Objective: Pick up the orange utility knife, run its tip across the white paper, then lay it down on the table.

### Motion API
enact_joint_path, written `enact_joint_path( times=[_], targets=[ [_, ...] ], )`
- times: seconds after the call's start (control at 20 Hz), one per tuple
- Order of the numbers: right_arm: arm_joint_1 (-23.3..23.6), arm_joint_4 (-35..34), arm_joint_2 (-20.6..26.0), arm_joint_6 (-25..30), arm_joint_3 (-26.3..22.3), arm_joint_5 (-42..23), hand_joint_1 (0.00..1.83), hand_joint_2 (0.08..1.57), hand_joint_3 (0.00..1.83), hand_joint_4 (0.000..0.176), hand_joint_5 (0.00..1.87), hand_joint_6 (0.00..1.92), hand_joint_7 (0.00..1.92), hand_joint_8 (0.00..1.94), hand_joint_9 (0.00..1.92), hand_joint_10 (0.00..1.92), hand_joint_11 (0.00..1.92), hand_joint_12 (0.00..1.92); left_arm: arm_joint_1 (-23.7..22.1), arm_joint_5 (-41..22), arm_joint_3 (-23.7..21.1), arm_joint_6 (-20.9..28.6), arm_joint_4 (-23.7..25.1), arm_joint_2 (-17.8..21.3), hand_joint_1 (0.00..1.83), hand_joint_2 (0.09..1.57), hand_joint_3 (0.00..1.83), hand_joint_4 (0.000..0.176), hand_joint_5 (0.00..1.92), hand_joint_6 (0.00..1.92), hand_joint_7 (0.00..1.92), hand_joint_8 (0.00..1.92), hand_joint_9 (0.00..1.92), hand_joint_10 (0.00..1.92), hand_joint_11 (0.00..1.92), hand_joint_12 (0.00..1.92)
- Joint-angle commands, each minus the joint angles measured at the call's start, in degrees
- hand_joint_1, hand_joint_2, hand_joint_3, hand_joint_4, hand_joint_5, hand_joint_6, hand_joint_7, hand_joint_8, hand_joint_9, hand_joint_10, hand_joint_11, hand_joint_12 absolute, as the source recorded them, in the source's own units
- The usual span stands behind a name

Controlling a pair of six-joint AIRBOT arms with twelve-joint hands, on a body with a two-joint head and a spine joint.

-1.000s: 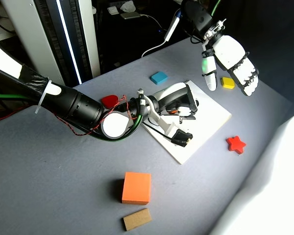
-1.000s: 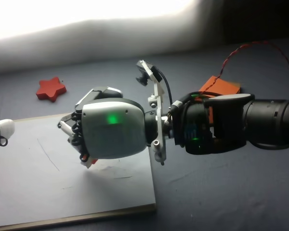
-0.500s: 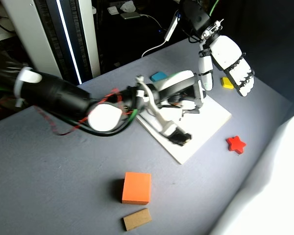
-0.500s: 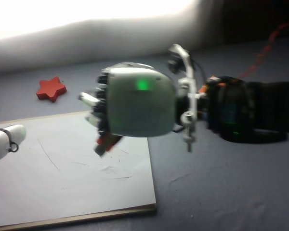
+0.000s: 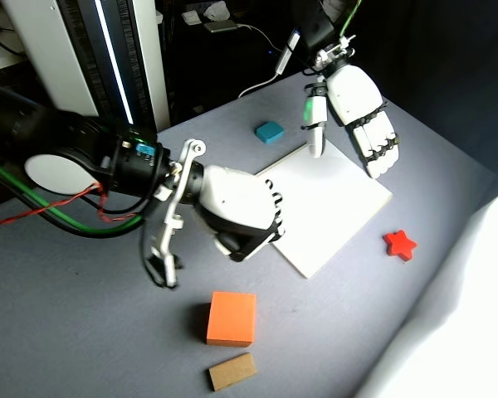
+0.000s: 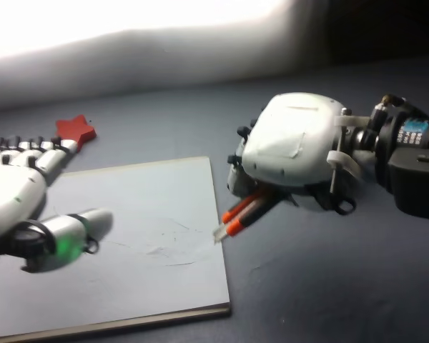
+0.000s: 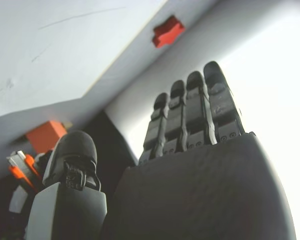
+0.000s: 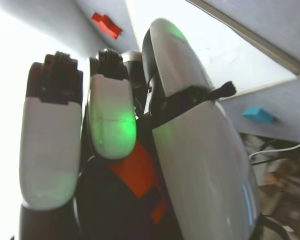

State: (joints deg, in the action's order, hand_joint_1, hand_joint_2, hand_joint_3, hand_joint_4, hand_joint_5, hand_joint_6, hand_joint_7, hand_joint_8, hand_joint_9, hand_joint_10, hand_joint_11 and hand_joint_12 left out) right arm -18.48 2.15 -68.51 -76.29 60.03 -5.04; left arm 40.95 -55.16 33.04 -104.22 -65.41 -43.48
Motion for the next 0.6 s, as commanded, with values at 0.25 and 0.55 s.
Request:
enact_joint_path(
  times=[0.25, 0.55],
  targets=[
    [-4.04, -2.34, 2.78, -0.67, -1.06, -5.29, 1.51, 1.40, 0.00, 0.176, 1.58, 1.92, 1.73, 1.94, 1.82, 1.92, 1.89, 1.92, -2.39, -4.77, -1.66, -1.78, 2.48, -1.33, 0.03, 1.31, 0.00, 0.017, 0.00, 0.00, 0.06, 0.00, 0.07, 0.00, 0.00, 0.35],
    [-7.07, -2.34, 2.82, -0.94, -0.67, -9.03, 1.50, 1.41, 0.00, 0.176, 1.57, 1.92, 1.70, 1.94, 1.79, 1.92, 1.88, 1.92, -1.87, -4.78, -1.33, -1.93, 2.51, -1.29, 0.03, 1.31, 0.00, 0.017, 0.01, 0.00, 0.09, 0.01, 0.08, 0.00, 0.00, 0.38]
  ],
)
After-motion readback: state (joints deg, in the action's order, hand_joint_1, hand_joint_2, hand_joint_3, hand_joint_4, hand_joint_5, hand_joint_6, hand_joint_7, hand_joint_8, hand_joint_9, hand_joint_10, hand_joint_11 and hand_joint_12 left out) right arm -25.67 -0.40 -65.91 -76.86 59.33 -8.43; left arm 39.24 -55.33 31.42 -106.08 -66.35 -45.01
